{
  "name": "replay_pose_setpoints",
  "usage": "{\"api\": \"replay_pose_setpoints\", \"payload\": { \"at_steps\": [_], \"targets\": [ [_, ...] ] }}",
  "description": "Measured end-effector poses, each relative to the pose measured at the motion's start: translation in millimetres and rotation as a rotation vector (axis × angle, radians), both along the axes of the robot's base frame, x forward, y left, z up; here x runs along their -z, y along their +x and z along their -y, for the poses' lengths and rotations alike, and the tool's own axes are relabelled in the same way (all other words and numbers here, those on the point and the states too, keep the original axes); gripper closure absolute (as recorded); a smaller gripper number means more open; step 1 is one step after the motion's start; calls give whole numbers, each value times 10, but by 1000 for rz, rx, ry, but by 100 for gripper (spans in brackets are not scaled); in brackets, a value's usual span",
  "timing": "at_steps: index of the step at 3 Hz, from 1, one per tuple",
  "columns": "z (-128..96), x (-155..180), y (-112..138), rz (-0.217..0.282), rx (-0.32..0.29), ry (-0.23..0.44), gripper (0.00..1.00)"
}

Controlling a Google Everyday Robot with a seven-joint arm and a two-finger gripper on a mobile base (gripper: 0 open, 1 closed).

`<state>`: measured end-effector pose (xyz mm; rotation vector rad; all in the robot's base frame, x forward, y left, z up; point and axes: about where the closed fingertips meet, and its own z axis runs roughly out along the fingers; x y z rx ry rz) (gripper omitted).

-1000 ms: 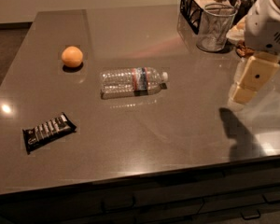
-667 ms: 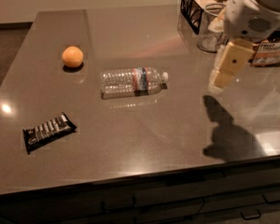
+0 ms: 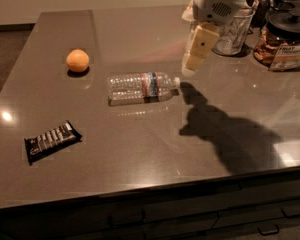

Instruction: Move water bottle near orange

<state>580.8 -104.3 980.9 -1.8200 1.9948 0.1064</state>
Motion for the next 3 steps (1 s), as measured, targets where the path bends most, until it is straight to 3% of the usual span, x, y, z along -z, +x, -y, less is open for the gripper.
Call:
{"api": "replay_pose_setpoints", "payload": {
  "at_steps": [1,3],
  "targets": [
    [-248,241,225,-31,-42,-3,0],
    [-546,765,210,-96,-119,-51,0]
  ]
}}
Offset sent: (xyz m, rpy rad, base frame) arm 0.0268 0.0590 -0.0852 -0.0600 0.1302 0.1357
